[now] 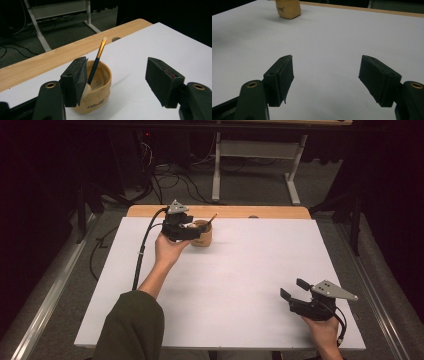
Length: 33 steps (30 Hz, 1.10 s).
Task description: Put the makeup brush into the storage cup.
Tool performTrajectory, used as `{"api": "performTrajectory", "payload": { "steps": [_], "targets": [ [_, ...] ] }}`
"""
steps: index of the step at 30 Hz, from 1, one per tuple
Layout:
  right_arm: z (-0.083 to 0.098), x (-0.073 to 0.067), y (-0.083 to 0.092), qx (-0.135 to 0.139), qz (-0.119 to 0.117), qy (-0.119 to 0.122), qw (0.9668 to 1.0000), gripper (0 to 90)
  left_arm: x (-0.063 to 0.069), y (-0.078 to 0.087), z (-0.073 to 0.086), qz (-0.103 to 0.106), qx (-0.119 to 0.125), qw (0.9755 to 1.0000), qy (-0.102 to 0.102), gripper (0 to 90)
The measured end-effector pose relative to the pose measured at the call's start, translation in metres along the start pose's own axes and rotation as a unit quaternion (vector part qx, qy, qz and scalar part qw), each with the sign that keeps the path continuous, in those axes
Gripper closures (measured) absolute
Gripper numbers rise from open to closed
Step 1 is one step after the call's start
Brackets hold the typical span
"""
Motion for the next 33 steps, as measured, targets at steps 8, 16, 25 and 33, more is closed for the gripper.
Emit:
{"api": "performTrajectory", "payload": {
  "steps": [8,16,25,33],
  "targets": [
    [-0.001,-0.001,0.000,0.001,0.001,0.000,1.0000,29.6,-0.001,0.008,0.001,-0.003,-0.001,1.0000,0.005,31.6],
    [-0.001,-0.001,0.000,0.001,0.000,0.001,1.0000,29.6,0.000,0.014,0.002,0.000,0.002,1.0000,0.005,31.2],
    [0.000,-0.002,0.000,0.000,0.000,-0.001,1.0000,29.5,0.000,0.022,0.003,0.002,0.003,1.0000,0.003,31.0],
    [0.000,-0.001,0.000,0.000,-0.001,0.001,1.0000,29.5,0.004,0.029,-0.001,0.011,0.013,0.9999,0.003,31.0]
  ]
}}
Point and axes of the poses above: each handheld gripper's, and its own axes: y roughly backward along the jaws, z roughly out of its underside, x roughly to its right, the point moved 6 cm from there along -y, roughly forward along the jaws, and after that the axes turned 12 degrees about x, right-handed, at the moved point
